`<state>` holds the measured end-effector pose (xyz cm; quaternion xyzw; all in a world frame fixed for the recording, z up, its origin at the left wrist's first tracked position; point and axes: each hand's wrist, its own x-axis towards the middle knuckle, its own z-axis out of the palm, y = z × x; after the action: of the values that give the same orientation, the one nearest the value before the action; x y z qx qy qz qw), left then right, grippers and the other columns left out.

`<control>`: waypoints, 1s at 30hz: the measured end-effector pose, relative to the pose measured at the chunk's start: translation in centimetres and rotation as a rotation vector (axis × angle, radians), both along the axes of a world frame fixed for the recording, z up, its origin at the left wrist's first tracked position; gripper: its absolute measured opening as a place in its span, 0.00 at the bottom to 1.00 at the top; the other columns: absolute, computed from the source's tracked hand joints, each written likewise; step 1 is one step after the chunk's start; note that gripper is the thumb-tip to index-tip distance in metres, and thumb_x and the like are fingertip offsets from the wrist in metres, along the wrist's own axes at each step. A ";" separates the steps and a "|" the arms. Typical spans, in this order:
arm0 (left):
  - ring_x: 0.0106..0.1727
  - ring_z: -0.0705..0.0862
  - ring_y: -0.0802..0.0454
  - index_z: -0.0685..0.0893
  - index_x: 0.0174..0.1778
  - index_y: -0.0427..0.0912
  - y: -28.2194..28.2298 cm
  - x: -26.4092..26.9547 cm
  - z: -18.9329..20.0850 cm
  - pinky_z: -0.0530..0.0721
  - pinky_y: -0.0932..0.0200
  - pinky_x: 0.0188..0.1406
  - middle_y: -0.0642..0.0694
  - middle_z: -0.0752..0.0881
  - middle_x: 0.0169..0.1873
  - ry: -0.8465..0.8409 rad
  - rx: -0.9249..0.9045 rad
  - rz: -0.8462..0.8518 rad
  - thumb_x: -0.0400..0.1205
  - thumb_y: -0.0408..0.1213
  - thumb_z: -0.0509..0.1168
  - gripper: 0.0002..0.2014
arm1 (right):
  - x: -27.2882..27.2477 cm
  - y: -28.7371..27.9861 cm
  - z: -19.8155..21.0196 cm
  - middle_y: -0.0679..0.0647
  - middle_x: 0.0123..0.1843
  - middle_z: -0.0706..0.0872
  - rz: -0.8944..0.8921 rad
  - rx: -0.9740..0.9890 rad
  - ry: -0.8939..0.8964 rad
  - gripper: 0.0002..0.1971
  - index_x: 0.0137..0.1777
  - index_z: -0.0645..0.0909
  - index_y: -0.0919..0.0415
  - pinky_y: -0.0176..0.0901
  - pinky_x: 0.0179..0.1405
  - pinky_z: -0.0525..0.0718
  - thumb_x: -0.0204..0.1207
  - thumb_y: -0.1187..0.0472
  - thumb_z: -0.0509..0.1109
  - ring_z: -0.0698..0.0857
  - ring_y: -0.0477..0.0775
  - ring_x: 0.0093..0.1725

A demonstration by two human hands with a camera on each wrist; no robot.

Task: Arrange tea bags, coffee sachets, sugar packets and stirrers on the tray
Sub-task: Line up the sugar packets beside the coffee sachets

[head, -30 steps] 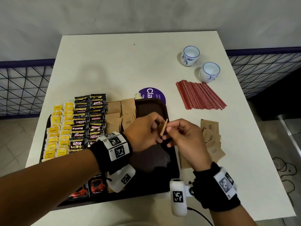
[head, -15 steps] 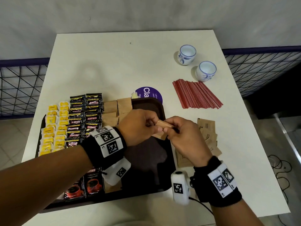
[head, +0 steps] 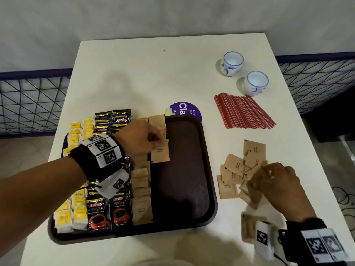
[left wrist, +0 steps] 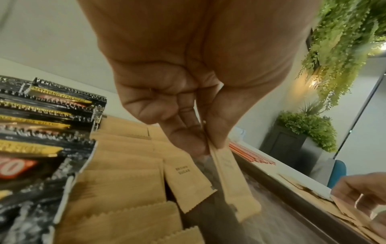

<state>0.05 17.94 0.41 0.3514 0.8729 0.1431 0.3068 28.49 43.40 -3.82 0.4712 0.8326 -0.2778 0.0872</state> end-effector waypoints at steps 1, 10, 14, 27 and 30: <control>0.42 0.84 0.61 0.90 0.48 0.55 0.0 0.0 0.0 0.80 0.66 0.47 0.59 0.87 0.39 -0.008 -0.001 -0.006 0.78 0.36 0.71 0.09 | 0.0 0.0 -0.3 0.44 0.42 0.68 -0.011 -0.006 0.020 0.16 0.62 0.78 0.60 0.60 0.63 0.75 0.75 0.61 0.73 0.77 0.68 0.62; 0.39 0.83 0.62 0.91 0.42 0.48 0.4 0.2 -0.6 0.75 0.72 0.35 0.59 0.86 0.35 0.012 0.015 0.100 0.75 0.34 0.70 0.06 | 0.7 0.0 -1.5 0.54 0.45 0.77 -0.043 -0.010 0.119 0.07 0.50 0.77 0.60 0.51 0.47 0.72 0.74 0.63 0.71 0.76 0.63 0.54; 0.37 0.83 0.63 0.91 0.39 0.46 0.7 0.5 -0.9 0.75 0.73 0.31 0.58 0.86 0.32 0.012 0.006 0.116 0.74 0.35 0.69 0.05 | 0.7 -0.1 -1.5 0.59 0.49 0.79 -0.043 -0.020 0.124 0.09 0.50 0.77 0.60 0.51 0.46 0.73 0.71 0.63 0.72 0.76 0.63 0.52; 0.49 0.81 0.50 0.85 0.48 0.52 0.8 0.4 -1.3 0.80 0.56 0.42 0.52 0.81 0.48 0.278 -0.253 -0.029 0.78 0.44 0.62 0.08 | 0.9 -0.3 -1.5 0.56 0.47 0.77 0.003 0.035 0.092 0.21 0.57 0.79 0.64 0.54 0.49 0.78 0.66 0.62 0.81 0.80 0.68 0.55; 0.61 0.80 0.47 0.81 0.60 0.48 0.8 1.0 -1.3 0.80 0.52 0.51 0.49 0.80 0.58 0.347 -0.291 -0.108 0.79 0.55 0.61 0.20 | 0.9 -0.4 -1.5 0.47 0.41 0.72 0.020 0.045 0.114 0.20 0.57 0.79 0.65 0.53 0.50 0.76 0.67 0.63 0.80 0.79 0.68 0.55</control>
<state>1.09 18.76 -0.87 0.3687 0.9040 -0.0633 0.2069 29.41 43.03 -5.28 0.4480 0.8470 -0.2845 0.0321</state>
